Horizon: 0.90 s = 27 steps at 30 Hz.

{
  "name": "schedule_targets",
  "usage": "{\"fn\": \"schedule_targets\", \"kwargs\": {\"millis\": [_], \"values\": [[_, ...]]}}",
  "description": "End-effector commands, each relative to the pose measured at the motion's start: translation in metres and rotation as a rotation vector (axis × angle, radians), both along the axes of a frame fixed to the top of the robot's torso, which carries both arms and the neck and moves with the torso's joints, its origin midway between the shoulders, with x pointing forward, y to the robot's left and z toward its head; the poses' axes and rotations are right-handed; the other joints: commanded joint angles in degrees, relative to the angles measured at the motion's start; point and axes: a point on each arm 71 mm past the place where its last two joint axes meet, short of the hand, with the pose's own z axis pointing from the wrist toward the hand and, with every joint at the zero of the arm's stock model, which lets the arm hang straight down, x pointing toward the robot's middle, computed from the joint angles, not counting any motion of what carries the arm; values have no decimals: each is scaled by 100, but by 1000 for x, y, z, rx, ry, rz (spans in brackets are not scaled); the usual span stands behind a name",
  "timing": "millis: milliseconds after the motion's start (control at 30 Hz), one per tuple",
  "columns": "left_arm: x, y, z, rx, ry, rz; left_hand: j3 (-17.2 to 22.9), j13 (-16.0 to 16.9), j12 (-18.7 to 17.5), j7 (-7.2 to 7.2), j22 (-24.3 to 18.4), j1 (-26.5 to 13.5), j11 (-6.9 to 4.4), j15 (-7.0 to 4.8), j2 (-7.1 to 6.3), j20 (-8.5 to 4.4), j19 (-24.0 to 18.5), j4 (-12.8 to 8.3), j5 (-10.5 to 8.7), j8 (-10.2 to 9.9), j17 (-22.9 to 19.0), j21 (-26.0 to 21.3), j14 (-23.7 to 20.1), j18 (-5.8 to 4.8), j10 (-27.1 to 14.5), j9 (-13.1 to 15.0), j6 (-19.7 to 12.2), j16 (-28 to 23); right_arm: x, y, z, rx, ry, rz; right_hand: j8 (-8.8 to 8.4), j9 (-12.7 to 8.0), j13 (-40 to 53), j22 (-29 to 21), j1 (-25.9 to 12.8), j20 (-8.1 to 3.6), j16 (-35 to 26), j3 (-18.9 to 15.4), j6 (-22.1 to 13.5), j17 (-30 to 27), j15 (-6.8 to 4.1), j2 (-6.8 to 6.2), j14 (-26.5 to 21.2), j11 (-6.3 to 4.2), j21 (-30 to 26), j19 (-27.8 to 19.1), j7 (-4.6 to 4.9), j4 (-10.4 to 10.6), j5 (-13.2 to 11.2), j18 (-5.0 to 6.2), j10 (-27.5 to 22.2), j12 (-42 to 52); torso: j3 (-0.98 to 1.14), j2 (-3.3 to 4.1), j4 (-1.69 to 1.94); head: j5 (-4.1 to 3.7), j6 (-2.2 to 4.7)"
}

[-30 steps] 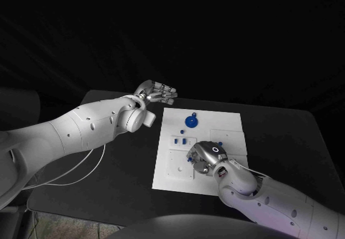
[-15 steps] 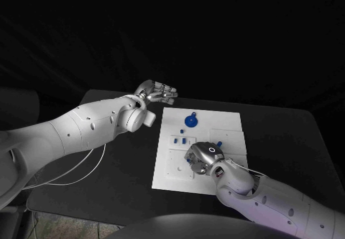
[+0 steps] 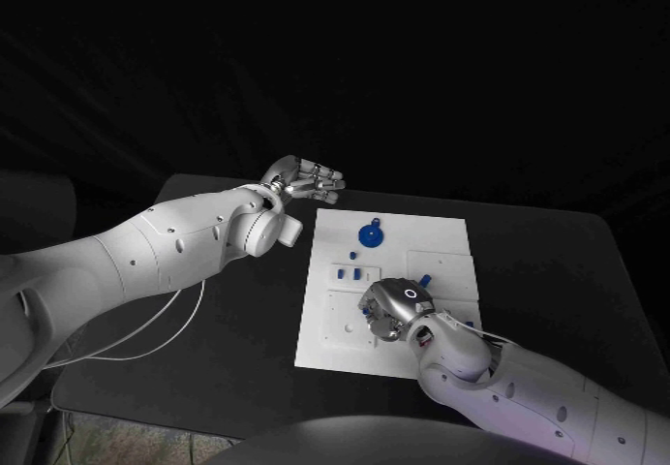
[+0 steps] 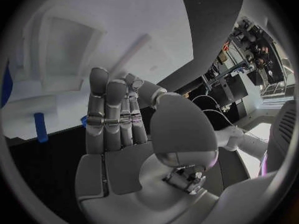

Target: Assemble the parts on the task board

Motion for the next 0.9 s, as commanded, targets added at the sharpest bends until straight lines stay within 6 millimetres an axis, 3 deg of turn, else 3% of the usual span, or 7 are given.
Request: {"fn": "schedule_targets", "kwargs": {"millis": [33,433,900], "values": [[-1,-3,0,-10,6,-18,-34,-4,-25,13,-5,-12,-1,13,60,-6,-15,-9,15,-1,-1,34,-8,-46,-58,1,35,-21,-2,-2,-4,-3,19,-17,13,-10,-16,6,0,44,-8,69,-69,-15,53,-67,-8,40,11,208,10,-1,36,89,-96,-31,4,1,0,-7,5],[-1,-1,0,-8,11,-19,-34,-4,-25,13,-5,-12,-1,13,60,-6,-15,-9,15,-1,-1,34,-8,-46,-58,1,35,-21,-1,-3,0,41,-6,-37,12,-34,-18,-25,-59,115,9,222,-363,-114,109,-437,-22,137,6,209,55,85,90,202,-434,-32,4,2,-1,-25,8],[-1,3,0,-5,12,-13,-39,-4,-25,15,-20,-6,1,15,67,-4,-17,-9,8,0,-1,38,-15,-45,-62,1,28,-21,-4,-14,14,89,-12,-48,14,-32,-18,-122,-66,115,-3,164,-460,-195,97,-604,-18,144,-7,223,1,166,90,210,-520,-33,1,-3,-8,-62,32]]}}
